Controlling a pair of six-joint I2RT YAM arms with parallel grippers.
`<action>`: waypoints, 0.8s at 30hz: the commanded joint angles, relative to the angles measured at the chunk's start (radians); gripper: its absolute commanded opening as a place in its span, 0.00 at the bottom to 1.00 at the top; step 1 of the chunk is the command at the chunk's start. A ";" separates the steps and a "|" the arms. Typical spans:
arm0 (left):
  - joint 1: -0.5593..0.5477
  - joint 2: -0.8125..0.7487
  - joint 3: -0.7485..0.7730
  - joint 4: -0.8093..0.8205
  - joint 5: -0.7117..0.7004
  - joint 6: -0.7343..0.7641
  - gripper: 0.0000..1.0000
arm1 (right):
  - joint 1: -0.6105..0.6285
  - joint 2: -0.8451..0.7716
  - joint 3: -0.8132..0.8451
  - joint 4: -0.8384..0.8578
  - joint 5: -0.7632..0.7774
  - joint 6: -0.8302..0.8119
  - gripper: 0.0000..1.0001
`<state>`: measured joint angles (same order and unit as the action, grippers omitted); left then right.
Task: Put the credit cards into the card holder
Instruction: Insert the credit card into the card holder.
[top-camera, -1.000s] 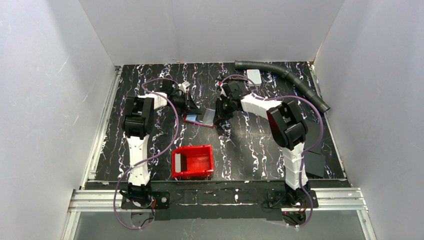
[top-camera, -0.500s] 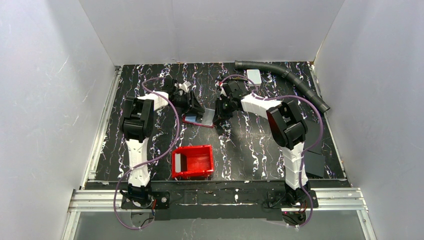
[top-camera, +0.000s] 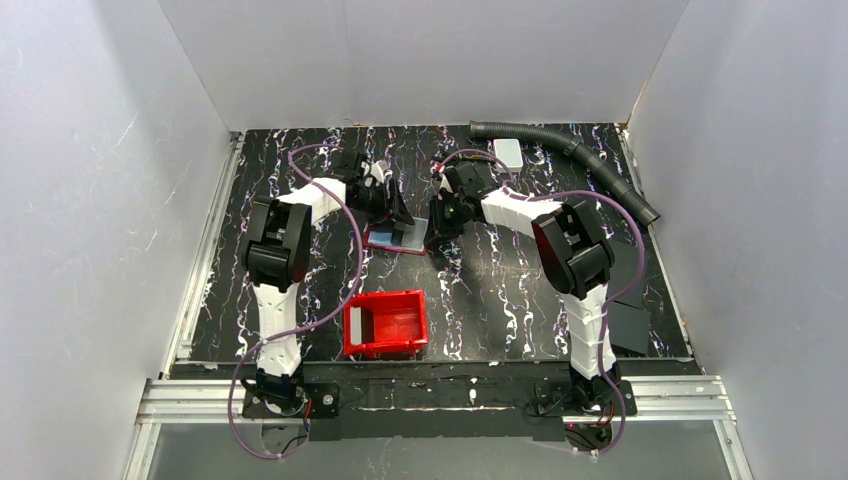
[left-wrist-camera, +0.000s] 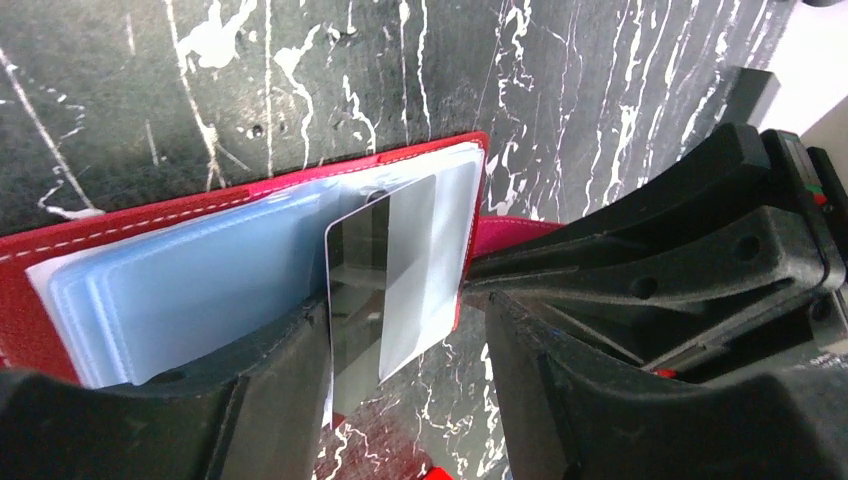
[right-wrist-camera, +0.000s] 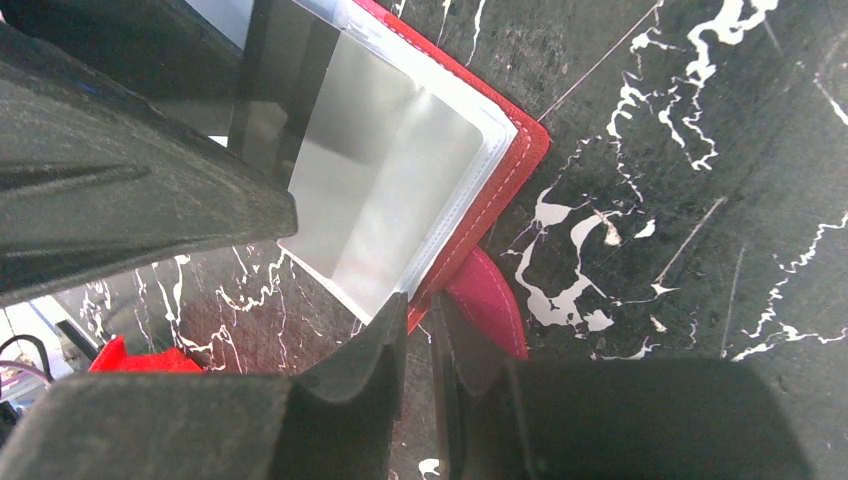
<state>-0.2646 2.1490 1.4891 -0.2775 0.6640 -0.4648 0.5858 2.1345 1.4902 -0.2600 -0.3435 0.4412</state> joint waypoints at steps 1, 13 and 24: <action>-0.075 -0.013 0.027 -0.080 -0.110 0.043 0.55 | 0.013 0.074 -0.037 -0.031 0.071 -0.029 0.24; -0.053 -0.027 0.052 -0.166 -0.147 0.070 0.67 | 0.000 0.074 -0.051 -0.018 0.055 -0.024 0.24; -0.063 -0.021 -0.049 0.094 0.077 -0.112 0.65 | -0.001 0.078 -0.050 -0.008 0.043 -0.012 0.24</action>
<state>-0.3088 2.1468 1.5131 -0.2798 0.6292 -0.4858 0.5774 2.1353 1.4811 -0.2428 -0.3695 0.4458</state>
